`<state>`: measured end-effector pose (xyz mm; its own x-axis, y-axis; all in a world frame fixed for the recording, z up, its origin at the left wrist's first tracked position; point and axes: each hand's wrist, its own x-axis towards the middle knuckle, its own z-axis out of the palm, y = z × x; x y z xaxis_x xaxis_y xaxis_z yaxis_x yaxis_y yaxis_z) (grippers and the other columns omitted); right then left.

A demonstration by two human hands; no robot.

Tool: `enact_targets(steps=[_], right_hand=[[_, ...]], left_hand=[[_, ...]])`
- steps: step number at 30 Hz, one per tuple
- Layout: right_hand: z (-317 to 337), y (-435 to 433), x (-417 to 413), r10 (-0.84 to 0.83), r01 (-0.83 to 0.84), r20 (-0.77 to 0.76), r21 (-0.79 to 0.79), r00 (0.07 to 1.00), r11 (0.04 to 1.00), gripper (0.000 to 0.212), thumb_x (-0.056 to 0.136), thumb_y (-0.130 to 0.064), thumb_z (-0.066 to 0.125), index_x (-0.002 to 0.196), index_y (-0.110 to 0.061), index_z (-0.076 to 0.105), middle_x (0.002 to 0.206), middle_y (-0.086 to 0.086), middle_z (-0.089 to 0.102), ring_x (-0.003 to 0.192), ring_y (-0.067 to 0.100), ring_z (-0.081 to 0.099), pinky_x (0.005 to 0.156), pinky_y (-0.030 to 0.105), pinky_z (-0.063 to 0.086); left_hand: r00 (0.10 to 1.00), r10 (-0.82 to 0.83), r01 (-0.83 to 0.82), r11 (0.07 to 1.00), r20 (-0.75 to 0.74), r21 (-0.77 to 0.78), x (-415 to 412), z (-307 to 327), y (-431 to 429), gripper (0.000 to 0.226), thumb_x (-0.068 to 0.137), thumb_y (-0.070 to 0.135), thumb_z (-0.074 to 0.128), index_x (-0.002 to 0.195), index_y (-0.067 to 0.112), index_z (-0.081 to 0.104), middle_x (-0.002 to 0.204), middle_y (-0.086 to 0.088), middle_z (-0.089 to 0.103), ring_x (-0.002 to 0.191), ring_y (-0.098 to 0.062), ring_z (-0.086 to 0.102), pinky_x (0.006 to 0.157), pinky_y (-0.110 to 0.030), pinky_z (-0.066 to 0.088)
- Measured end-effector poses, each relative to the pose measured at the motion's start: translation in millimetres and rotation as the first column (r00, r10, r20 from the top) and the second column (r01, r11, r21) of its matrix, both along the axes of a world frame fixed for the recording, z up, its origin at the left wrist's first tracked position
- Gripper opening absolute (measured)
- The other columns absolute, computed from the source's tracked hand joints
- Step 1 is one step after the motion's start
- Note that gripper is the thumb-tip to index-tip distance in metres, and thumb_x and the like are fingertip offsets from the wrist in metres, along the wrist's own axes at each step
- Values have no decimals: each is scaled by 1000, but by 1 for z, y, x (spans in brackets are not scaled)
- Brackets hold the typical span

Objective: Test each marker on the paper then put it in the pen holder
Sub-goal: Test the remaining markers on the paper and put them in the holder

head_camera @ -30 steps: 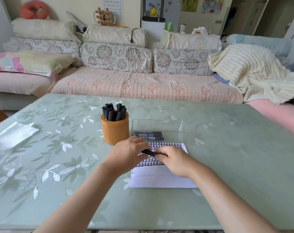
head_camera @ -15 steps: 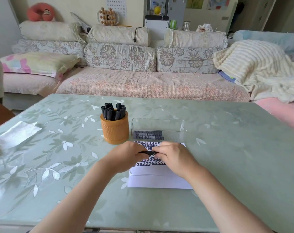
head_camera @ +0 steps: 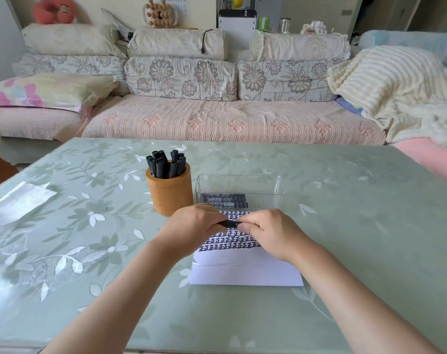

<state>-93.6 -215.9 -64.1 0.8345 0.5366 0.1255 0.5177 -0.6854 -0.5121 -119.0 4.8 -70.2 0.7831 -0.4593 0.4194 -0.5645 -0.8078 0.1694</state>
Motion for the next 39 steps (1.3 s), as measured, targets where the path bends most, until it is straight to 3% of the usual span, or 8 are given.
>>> enact_targets(steps=[3, 8, 15, 19, 22, 27, 34, 39], right_hand=[[-1, -2, 2, 14, -21, 129, 49, 992, 999, 19, 92, -32, 65, 108, -29, 74, 82, -6, 65, 77, 17, 58, 71, 33, 47], [2, -3, 4, 58, -63, 329, 5, 943, 998, 20, 88, -34, 63, 103, -28, 74, 81, -6, 65, 77, 18, 59, 64, 31, 47], [6, 2, 5, 33, -33, 15, 10, 999, 999, 29, 96, -40, 54, 67, -39, 58, 55, -8, 48, 58, 13, 43, 58, 31, 37], [1, 0, 7, 67, -63, 256, -26, 964, 998, 20, 91, -34, 63, 107, -29, 74, 82, -6, 67, 78, 18, 60, 67, 31, 48], [0, 3, 6, 106, -98, 374, -41, 921, 994, 17, 87, -33, 66, 99, -27, 75, 74, -6, 64, 71, 20, 58, 60, 29, 45], [0, 1, 8, -29, 29, 21, 6, 999, 1000, 30, 97, -39, 51, 81, -20, 68, 51, -10, 51, 55, 11, 45, 63, 32, 42], [-3, -18, 12, -69, 69, 20, 18, 997, 997, 28, 100, -31, 50, 73, -30, 58, 56, -14, 50, 56, 6, 42, 60, 27, 37], [-12, -15, 16, -63, 61, 12, 120, 998, 991, 37, 101, -14, 47, 135, -21, 58, 96, -16, 51, 89, 5, 54, 79, 3, 33]], left_hand=[[991, 18, -23, 999, -136, -36, -1, 4, -4, 18, 95, 34, 56, 87, 20, 64, 75, 9, 58, 71, -10, 51, 60, -36, 45], [932, 9, -91, 974, -363, -209, -4, 8, -7, 18, 96, 31, 56, 82, 21, 64, 70, 2, 59, 65, -17, 52, 61, -35, 42], [996, 48, -50, 999, -80, -19, -1, -1, 1, 35, 95, 49, 42, 95, 25, 68, 76, 13, 59, 75, -5, 52, 59, -29, 46], [963, 23, -63, 988, -267, -142, -3, 3, -4, 24, 97, 31, 54, 81, 15, 61, 68, 7, 54, 64, -11, 48, 58, -29, 39], [918, 22, -101, 978, -396, -181, -1, 3, -1, 23, 97, 29, 55, 79, 15, 61, 67, 2, 57, 60, -12, 47, 56, -27, 37], [997, 40, -44, 998, -69, -55, 3, 0, 17, 13, 92, 28, 63, 98, 19, 70, 83, 9, 63, 80, -8, 55, 66, -30, 48], [929, 296, -320, 944, -224, -80, 4, -17, 49, 24, 92, 31, 62, 116, 30, 67, 102, 9, 52, 78, -8, 49, 69, -30, 44], [852, 451, -473, 880, -268, -24, 4, -26, 48, 15, 91, 37, 61, 102, 27, 59, 103, 10, 58, 97, -15, 52, 71, -31, 43]])
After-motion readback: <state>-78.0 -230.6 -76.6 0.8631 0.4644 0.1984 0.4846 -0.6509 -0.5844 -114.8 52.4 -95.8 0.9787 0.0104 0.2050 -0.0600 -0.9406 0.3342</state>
